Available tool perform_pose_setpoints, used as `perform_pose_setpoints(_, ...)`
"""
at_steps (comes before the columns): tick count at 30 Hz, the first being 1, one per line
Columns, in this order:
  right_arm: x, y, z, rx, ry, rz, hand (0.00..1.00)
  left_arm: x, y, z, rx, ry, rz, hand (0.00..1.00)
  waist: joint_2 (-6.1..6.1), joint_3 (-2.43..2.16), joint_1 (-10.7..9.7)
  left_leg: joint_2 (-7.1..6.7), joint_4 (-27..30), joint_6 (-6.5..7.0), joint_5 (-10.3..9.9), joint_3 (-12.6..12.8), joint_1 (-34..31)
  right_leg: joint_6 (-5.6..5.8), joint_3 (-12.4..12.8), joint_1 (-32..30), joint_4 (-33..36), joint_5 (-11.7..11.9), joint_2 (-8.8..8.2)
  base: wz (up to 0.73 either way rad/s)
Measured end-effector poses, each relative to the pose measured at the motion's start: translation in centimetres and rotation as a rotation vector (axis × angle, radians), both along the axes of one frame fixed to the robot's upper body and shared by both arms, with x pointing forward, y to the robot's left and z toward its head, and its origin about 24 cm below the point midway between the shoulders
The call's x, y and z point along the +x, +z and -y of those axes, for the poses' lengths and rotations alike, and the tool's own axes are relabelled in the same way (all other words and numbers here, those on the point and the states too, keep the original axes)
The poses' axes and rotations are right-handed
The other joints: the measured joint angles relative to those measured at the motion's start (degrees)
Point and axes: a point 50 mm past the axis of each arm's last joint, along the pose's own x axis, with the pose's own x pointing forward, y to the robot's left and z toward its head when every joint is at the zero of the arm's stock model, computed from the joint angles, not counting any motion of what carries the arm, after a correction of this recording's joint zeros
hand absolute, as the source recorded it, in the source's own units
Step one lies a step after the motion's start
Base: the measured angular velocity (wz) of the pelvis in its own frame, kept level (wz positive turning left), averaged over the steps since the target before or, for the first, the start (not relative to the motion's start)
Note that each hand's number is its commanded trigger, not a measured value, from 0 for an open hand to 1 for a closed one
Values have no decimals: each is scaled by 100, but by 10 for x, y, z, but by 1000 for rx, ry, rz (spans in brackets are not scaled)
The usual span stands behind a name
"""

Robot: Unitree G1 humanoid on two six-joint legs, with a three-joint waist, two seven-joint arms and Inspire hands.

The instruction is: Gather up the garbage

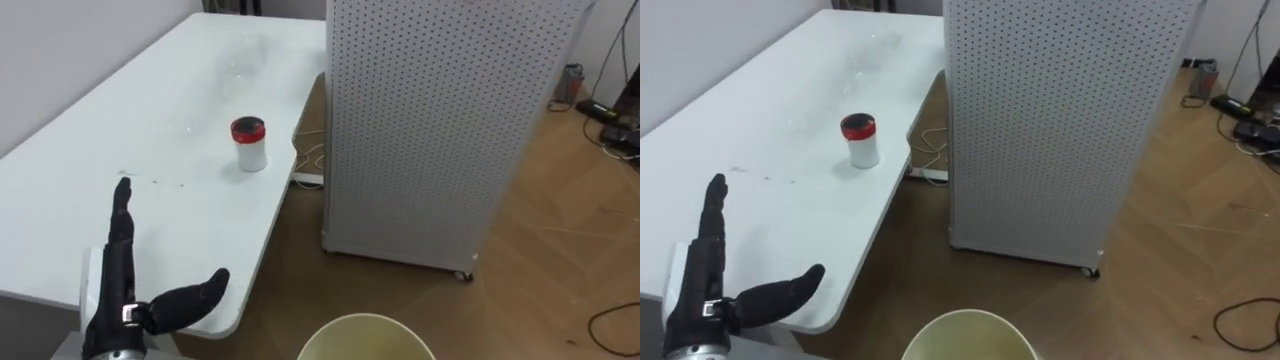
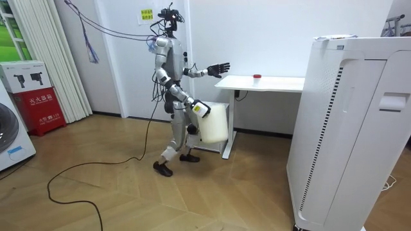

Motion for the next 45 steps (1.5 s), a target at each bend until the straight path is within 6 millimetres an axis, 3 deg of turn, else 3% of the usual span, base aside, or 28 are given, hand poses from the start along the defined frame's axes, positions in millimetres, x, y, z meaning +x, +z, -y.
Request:
perform_pose_setpoints(1, 1, 0, -1, 2, 6, 1, 100, 0, 0, 0, -6, -2, 1, 0, 27, 16, -9, -54, 18, 68, -82, 19, 116, -30, 5, -114, 432, 263, -117, 31)
perform_pose_setpoints(2, 2, 0, -1, 2, 10, 3, 100, 0, 0, 1, -18, -1, 2, 0, 68, 42, -34, -60, 20, 95, -122, 11, 167, -44, 3, -179, 588, 417, -123, 22)
perform_pose_setpoints(4, 7, 2, -4, 1, 31, 15, 100, 1, 0, 0, -51, 0, 2, 0, 233, 43, -5, -57, -62, 169, -220, -64, 284, -23, 121, -442, 974, 973, -126, 4)
perform_pose_setpoints(5, 8, 3, -5, 5, 36, 18, 100, 1, 0, 0, -54, 3, 3, 0, 253, 46, 17, -59, -104, 178, -225, -76, 315, -2, 143, -507, 1011, 976, -136, -5)
perform_pose_setpoints(7, 5, 1, -9, 16, 54, 4, 100, 1, -2, 1, -57, 0, -4, 0, 287, 48, 65, -54, -357, 188, -222, -180, 546, 15, 36, -754, 926, 569, -105, 5)
perform_pose_setpoints(8, 4, 0, -9, 18, 54, -5, 100, 1, -2, 2, -57, -4, -5, 0, 285, 44, 61, -46, -412, 188, -222, -218, 607, -5, 11, -828, 825, 500, -86, 31)
perform_pose_setpoints(9, 3, -1, -8, 17, 51, -16, 100, 2, -1, 4, -57, -14, -3, 0, 298, 37, 20, -14, -462, 186, -223, -334, 671, -21, 31, -958, 417, 386, 42, 46)
perform_pose_setpoints(11, 3, -1, -8, 15, 48, -17, 100, 3, -1, 8, -59, -31, -1, 0, 272, 29, -39, 4, -605, 156, -207, -493, 767, -23, 101, -1071, -545, 386, 204, 45)
perform_pose_setpoints(12, 1, -2, -7, 11, 41, -24, 100, 2, -4, 9, -61, -37, -13, 0, 261, 26, -52, 5, -704, 135, -204, -566, 898, -31, 120, -1049, -1256, 454, 306, 36)
perform_pose_setpoints(13, 0, -4, -7, 8, 39, -31, 100, 2, -5, 10, -62, -42, -21, 0, 247, 21, -98, 8, -756, 89, -229, -659, 1003, -12, 173, -993, -1846, 899, 426, 43)
perform_pose_setpoints(14, -2, -5, -6, 5, 39, -39, 100, 2, -7, 12, -66, -45, -27, 0, 266, 9, -128, 39, -795, 69, -237, -699, 1060, -19, 183, -923, -1891, 1033, 489, 37)
perform_pose_setpoints(15, -4, -6, -4, 0, 38, -48, 100, 1, -8, 15, -67, -59, -33, 0, 273, -23, -100, 121, -967, -4, -196, -666, 1212, -46, 146, -733, -2147, 1068, 590, 12)
perform_pose_setpoints(19, -2, -5, -4, 1, 42, -40, 100, 0, -9, 13, -61, -54, -43, 0, 273, -26, -67, 360, -1443, -158, -104, -659, 1586, -137, 147, -301, -2749, 1203, 901, -8)
perform_pose_setpoints(23, 2, -1, -2, -7, 46, -24, 100, 0, -9, 13, -60, -54, -46, 0, 283, -36, -157, 450, -1627, -218, -69, -597, 1767, -175, 193, -64, -3035, 1226, 989, -7)
perform_pose_setpoints(24, 2, -1, -2, -7, 46, -24, 100, 0, -10, 13, -60, -56, -54, 0, 260, -37, -210, 441, -1513, -276, -42, -522, 1751, -188, 342, 77, -3188, 1238, 977, 23)
perform_pose_setpoints(25, 2, -2, -3, -6, 42, -24, 100, 1, -10, 14, -58, -67, -55, 0, 131, 37, -253, 416, -961, -527, -102, -256, 1458, -148, 846, 259, -3396, 1279, 900, 33)
perform_pose_setpoints(26, 1, -2, -4, -2, 33, -26, 100, 2, -9, 16, -60, -76, -51, 0, 89, 30, -267, 424, -922, -585, -102, -196, 1271, -125, 1123, 297, -3470, 1292, 883, 61)
perform_pose_setpoints(27, 2, -1, 2, -12, 4, -21, 100, 9, -4, 25, -62, -114, -27, 0, 164, -10, -280, 543, -1239, -612, 5, -215, 817, -81, 1382, 237, -3501, 1276, 880, 58)
perform_pose_setpoints(28, 2, -2, 8, -22, -17, -27, 100, 11, -2, 30, -60, -133, -19, 0, 80, -50, -258, 570, -1149, -346, 231, 41, 648, 41, 1338, 115, -3476, 1207, 803, 47)
perform_pose_setpoints(30, 3, -2, 6, -16, -6, -27, 100, 8, -4, 29, -45, -140, -29, 0, 88, -44, -148, 566, -1226, -326, 247, 203, 763, 56, 921, 134, -3525, 1231, 803, -12)
perform_pose_setpoints(31, 3, -1, 5, -12, 11, -22, 100, 7, -4, 27, -35, -137, -36, 0, 125, -31, -102, 564, -1267, -326, 247, 171, 898, 7, 734, 183, -3549, 1263, 822, -41)
perform_pose_setpoints(34, 6, 1, -2, -13, 59, -10, 100, 10, 0, 20, -23, -120, -22, 0, 195, -29, -97, 551, -1578, -329, 246, 41, 1241, -1, 567, 351, -3751, 1414, 881, -56)
perform_pose_setpoints(37, 5, 0, -5, -3, 70, -15, 100, 11, 0, 25, -37, -133, -19, 0, 257, -16, -345, 546, -1867, -382, 279, 37, 1477, -2, 514, 463, -3813, 1413, 906, -8)
perform_pose_setpoints(45, -3, -6, -3, 1, 79, -53, 100, 11, -1, 33, -43, -166, -23, 0, 233, -3, -543, 564, -2079, -395, 287, 199, 1808, -7, 626, 551, -3811, 1410, 946, -17)
